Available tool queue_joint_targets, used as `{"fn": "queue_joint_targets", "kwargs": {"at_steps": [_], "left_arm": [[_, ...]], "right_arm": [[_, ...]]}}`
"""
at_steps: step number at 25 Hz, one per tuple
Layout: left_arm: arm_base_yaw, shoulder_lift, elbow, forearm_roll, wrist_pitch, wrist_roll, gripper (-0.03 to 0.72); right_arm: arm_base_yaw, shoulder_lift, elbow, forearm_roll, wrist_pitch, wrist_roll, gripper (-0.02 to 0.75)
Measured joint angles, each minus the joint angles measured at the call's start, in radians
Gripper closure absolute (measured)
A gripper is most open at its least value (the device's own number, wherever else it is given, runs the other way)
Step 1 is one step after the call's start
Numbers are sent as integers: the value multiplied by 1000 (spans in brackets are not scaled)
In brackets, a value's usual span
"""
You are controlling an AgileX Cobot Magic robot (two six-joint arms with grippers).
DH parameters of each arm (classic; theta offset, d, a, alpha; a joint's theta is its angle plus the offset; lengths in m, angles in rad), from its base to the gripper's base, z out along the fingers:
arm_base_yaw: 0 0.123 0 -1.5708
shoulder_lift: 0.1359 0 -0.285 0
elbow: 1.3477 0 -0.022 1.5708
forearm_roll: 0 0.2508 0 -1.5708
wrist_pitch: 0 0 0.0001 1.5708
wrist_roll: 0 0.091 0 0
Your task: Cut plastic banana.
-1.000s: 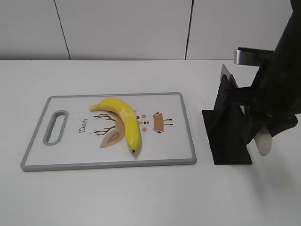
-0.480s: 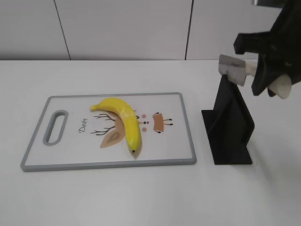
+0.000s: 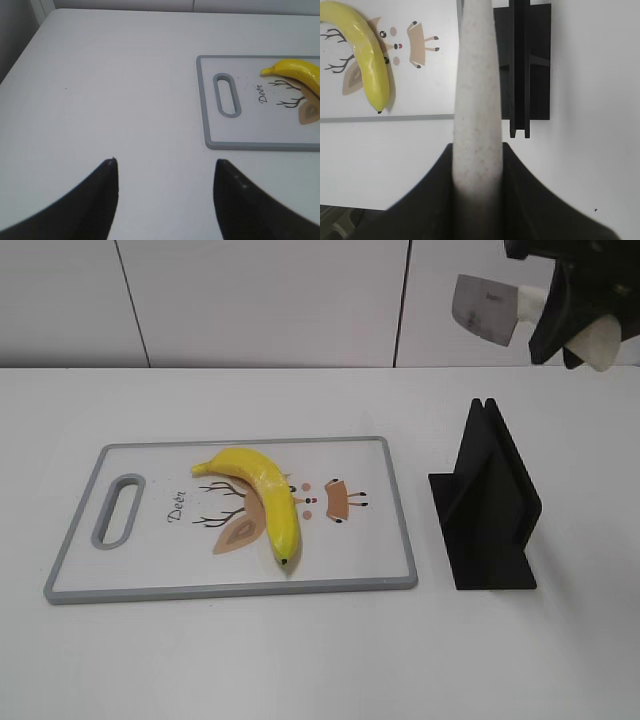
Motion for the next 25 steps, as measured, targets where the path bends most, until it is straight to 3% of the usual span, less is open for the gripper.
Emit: {"fn": "queue_joint_targets", "kwargs": {"at_steps": [11, 20, 25], "left_arm": [[0, 0, 0, 0, -1, 0, 125], [0, 19, -11, -30, -18, 20, 125], [0, 178, -68, -88, -153, 87, 127]], "right_arm": [[0, 0, -99, -11, 3, -88, 568], [0, 0, -102, -18, 3, -479, 568], [0, 34, -116, -18, 3, -708, 568]]}}
